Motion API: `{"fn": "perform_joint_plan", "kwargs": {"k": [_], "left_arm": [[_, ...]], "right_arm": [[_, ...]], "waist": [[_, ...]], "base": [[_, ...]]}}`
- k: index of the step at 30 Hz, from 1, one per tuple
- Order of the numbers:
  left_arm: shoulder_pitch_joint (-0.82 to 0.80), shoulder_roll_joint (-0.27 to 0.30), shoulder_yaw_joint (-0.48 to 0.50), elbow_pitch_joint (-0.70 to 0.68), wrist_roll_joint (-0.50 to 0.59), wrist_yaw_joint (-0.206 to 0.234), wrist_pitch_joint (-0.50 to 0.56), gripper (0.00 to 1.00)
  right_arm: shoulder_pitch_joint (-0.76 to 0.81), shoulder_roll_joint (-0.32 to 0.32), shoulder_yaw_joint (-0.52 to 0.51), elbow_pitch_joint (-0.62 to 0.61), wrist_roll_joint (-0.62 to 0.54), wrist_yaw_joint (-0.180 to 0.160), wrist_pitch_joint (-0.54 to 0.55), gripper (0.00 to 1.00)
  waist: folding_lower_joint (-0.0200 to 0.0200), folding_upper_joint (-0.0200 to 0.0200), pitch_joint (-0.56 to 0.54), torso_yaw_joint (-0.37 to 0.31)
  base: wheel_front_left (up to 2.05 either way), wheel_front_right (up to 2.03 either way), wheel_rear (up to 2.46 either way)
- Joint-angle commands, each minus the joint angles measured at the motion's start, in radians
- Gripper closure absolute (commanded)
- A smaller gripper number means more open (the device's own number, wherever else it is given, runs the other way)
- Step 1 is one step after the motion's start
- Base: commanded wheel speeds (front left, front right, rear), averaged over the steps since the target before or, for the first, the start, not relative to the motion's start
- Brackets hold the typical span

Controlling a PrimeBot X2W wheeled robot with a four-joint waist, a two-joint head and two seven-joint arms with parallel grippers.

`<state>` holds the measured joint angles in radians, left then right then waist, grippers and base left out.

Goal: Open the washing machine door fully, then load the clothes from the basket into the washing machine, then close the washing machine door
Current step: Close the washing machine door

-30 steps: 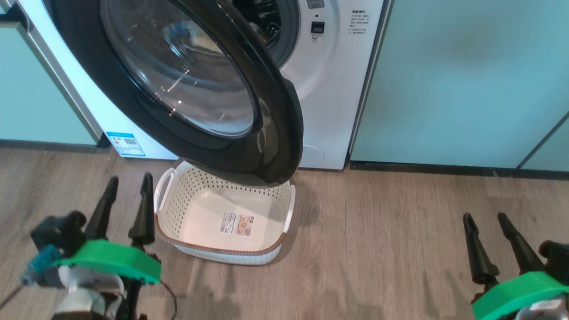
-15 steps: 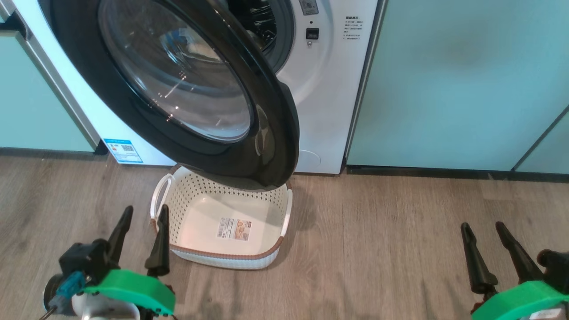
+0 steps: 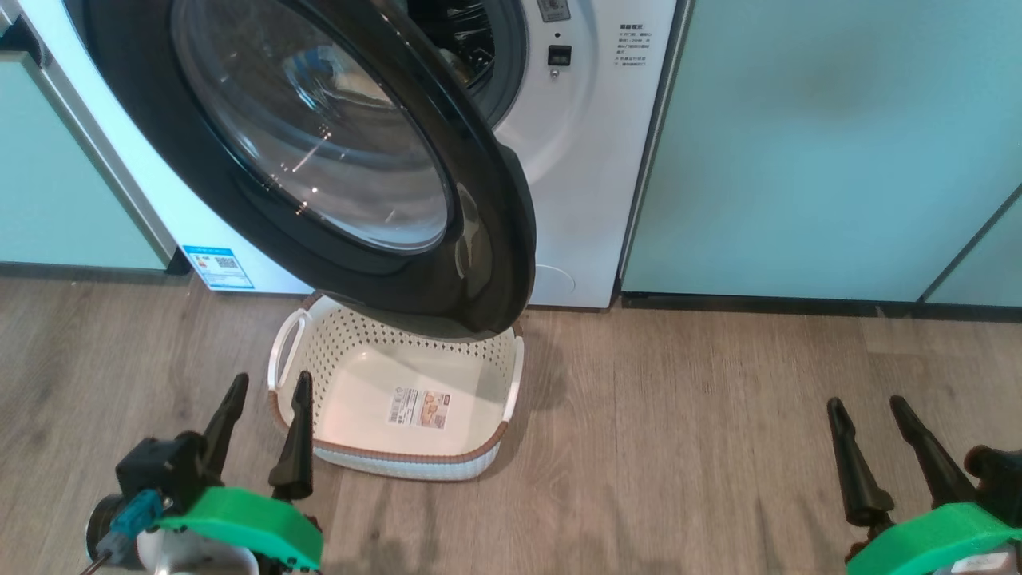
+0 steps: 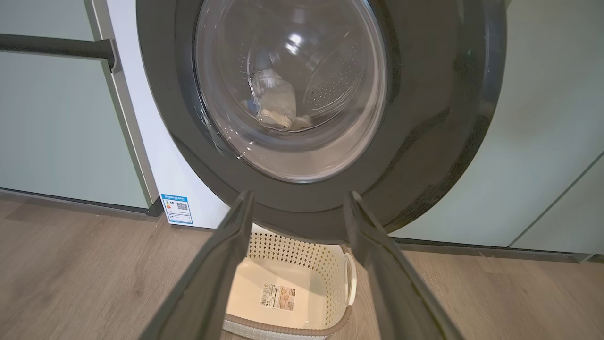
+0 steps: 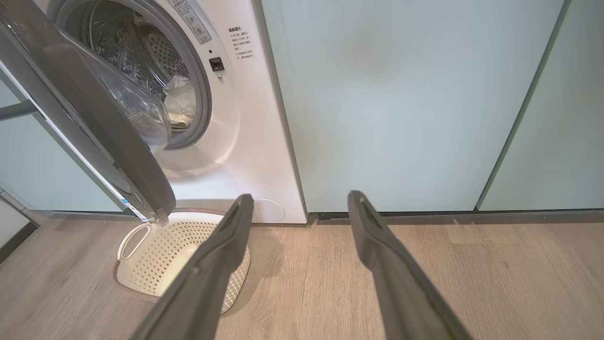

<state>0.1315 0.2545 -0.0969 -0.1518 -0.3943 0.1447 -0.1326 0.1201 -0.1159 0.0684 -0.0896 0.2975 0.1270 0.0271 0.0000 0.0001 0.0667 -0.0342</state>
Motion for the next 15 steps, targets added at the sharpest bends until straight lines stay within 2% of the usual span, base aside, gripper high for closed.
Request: {"fn": "perform_joint_plan", "kwargs": {"k": [1, 11, 12, 14, 15], "left_arm": [[-0.036, 0.011, 0.036, -0.039, 0.014, 0.009, -0.006, 0.00], [-0.039, 0.008, 0.022, -0.039, 0.017, 0.016, -0.005, 0.00], [-0.039, 0.008, 0.021, -0.039, 0.017, 0.017, -0.005, 0.00], [-0.041, 0.008, 0.019, -0.039, 0.018, 0.018, -0.006, 0.00], [-0.042, 0.009, 0.017, -0.039, 0.019, 0.018, -0.006, 0.00]], "right_arm": [[-0.025, -0.005, 0.013, -0.040, -0.006, 0.004, 0.000, 0.00], [-0.028, -0.008, 0.004, -0.044, -0.030, 0.004, -0.006, 0.00], [-0.029, -0.006, 0.002, -0.045, -0.031, 0.004, -0.008, 0.09], [-0.030, -0.004, -0.002, -0.045, -0.039, 0.004, -0.008, 0.97], [-0.031, -0.002, -0.004, -0.046, -0.042, 0.004, -0.010, 1.00]], "waist": [[0.0000, -0.0001, 0.001, 0.000], [0.0000, -0.0001, 0.005, -0.002], [0.0000, -0.0001, 0.005, -0.002], [0.0000, -0.0001, 0.006, -0.001], [0.0000, -0.0001, 0.007, 0.000]], "base": [[0.00, 0.00, 0.00], [0.00, 0.00, 0.00], [0.00, 0.00, 0.00], [0.00, 0.00, 0.00], [0.00, 0.00, 0.00]]}}
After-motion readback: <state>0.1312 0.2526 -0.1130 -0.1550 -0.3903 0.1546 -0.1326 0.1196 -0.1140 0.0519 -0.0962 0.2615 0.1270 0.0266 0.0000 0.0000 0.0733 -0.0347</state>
